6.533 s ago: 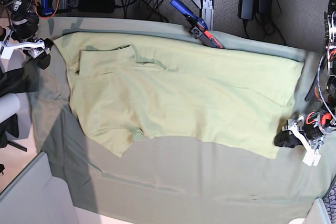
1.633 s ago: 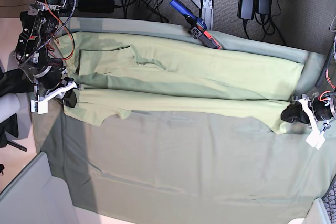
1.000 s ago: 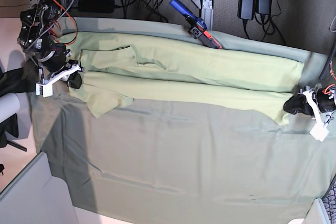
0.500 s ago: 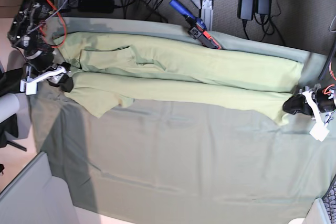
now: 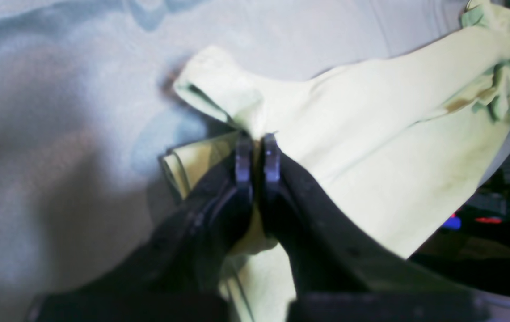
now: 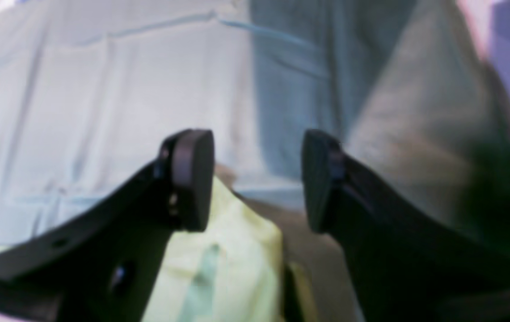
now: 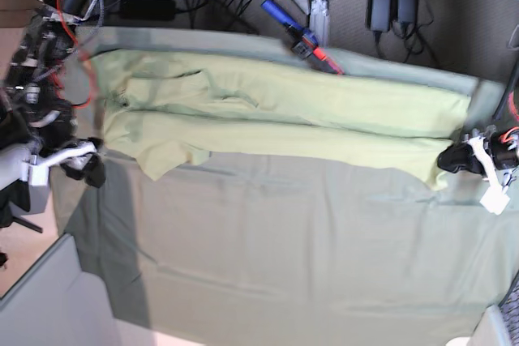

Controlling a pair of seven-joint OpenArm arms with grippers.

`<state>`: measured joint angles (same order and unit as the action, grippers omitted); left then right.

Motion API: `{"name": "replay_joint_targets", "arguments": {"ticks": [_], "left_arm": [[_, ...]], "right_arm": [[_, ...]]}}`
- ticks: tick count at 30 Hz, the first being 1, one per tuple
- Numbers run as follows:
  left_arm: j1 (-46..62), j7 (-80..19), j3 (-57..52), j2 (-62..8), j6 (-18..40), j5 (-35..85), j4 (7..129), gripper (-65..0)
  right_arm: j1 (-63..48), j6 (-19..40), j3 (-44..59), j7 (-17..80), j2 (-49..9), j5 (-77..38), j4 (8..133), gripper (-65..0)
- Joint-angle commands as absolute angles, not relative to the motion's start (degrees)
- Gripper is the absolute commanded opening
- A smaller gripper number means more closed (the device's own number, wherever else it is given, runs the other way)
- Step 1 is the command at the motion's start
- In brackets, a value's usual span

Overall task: Fold the T-shirt properly
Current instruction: 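Regrasp the folded strip ends and pull them toward the robot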

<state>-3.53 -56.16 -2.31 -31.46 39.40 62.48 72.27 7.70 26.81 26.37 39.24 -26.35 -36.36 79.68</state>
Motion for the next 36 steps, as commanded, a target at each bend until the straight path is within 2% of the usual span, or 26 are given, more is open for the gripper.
{"name": "replay_joint_targets", "arguments": {"ticks": [1,6,11,12,13,17,18,27,36], "left_arm": [[-4.6,-55.6,-2.7,-32.5,40.0,63.6,73.2,-65.0],[-4.6,-55.6,-2.7,-32.5,40.0,63.6,73.2,-65.0],[-4.6,-55.5,-2.7,-32.5,40.0,63.7,73.2,-65.0],[-4.6,-55.5,-2.7,-32.5,40.0,63.6,73.2,-65.0],[-4.6,-55.5,-2.7,-32.5,40.0,63.7,73.2,-65.0],[-4.6,-55.3,-2.7,-32.5,40.0,63.7,73.2,-65.0],[-4.6,-55.3,-2.7,-32.5,40.0,63.7,73.2,-65.0],[-4.6,-57.6,-2.7,-32.9,40.0,65.4,76.8,-65.0],[-1.7,-58.5,-2.7,-35.8,40.0,64.9,82.7,-65.0]], "right_arm": [[9.8,28.5,24.5,37.3,-27.4,-35.7,79.2,-33.3],[13.9,28.4,14.6,36.4,-27.4,-31.8,71.6,-33.3],[14.1,28.3,11.5,34.4,-27.3,-28.8,66.8,-33.5],[14.1,28.3,11.5,34.4,-27.3,-28.9,66.3,-35.3],[14.0,28.3,11.5,34.5,-27.2,-28.9,66.1,-39.2],[13.8,28.3,11.5,34.4,-26.8,-28.9,66.2,-63.8],[13.8,28.3,11.5,34.2,-26.5,-28.9,66.2,-65.0],[13.7,28.4,11.8,34.4,-26.2,-31.3,68.9,-65.0],[7.6,28.4,18.2,41.5,-26.2,-35.8,83.3,-65.0]]}}
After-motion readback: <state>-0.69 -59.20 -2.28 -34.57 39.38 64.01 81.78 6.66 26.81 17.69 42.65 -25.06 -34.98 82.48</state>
